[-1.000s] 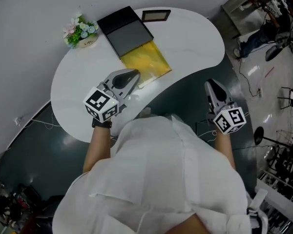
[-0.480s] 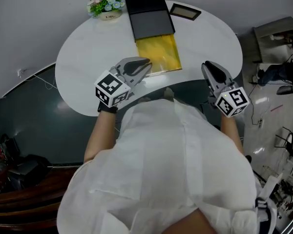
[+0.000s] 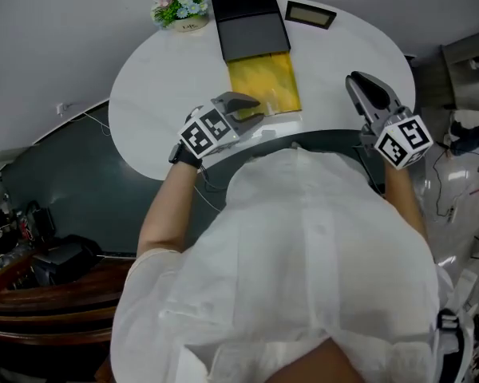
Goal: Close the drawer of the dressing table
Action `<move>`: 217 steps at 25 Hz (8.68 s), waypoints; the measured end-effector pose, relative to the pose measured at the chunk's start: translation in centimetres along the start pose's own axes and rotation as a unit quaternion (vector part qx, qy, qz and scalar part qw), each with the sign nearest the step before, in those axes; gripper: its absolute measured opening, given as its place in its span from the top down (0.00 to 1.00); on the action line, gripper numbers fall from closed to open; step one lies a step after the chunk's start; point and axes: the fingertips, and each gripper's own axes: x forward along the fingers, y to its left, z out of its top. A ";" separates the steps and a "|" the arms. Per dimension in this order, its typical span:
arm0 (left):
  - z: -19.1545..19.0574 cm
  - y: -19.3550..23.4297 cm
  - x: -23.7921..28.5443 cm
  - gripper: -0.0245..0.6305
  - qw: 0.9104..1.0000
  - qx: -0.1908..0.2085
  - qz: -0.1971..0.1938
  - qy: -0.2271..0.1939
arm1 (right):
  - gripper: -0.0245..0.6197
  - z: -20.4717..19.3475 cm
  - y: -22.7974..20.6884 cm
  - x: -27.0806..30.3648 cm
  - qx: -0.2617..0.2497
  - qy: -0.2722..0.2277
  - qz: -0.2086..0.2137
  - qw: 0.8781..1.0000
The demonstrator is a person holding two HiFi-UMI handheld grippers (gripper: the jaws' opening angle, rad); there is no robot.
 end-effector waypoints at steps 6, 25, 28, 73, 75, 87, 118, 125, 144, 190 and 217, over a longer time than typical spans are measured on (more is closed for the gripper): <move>-3.4 0.7 4.2 0.79 0.992 0.017 -0.014 0.120 | 0.90 -0.2 -1.4 1.3 0.009 -0.020 0.037 0.999; -9.3 0.3 8.7 0.84 0.946 0.077 -0.082 0.305 | 0.90 1.3 0.7 2.3 -0.030 -0.023 0.091 0.995; -9.8 0.2 8.9 0.84 0.941 0.079 -0.095 0.315 | 0.90 1.1 0.2 2.1 -0.027 -0.023 0.080 0.996; -7.4 2.9 8.2 0.92 0.945 0.056 -0.117 0.301 | 0.90 0.0 -1.9 2.1 -0.009 -0.014 0.041 0.999; -7.4 4.1 8.0 0.92 0.946 0.057 -0.100 0.304 | 0.90 -0.2 -1.8 2.1 -0.008 -0.014 0.039 0.999; -7.5 7.4 8.3 0.92 0.945 0.058 -0.086 0.311 | 0.90 -0.4 -2.0 2.3 -0.006 -0.008 0.029 1.000; -7.4 11.9 8.3 0.92 0.947 0.065 0.002 0.315 | 0.90 -1.0 -2.2 2.4 0.003 0.003 0.023 1.000; -7.3 13.2 8.4 0.92 0.947 0.066 0.015 0.313 | 0.90 -0.9 -2.2 2.5 0.004 0.003 0.023 1.000; -6.7 15.6 8.3 0.79 0.941 0.116 0.087 0.305 | 0.90 -0.7 -2.2 3.0 0.003 0.006 0.024 1.000; -7.4 17.4 8.1 0.45 0.935 0.137 0.047 0.325 | 0.90 -1.2 -1.9 3.5 0.008 0.018 0.024 1.000; -6.4 19.3 7.7 0.73 0.937 0.117 0.049 0.327 | 0.90 -0.8 -2.5 4.8 0.008 0.026 0.008 1.000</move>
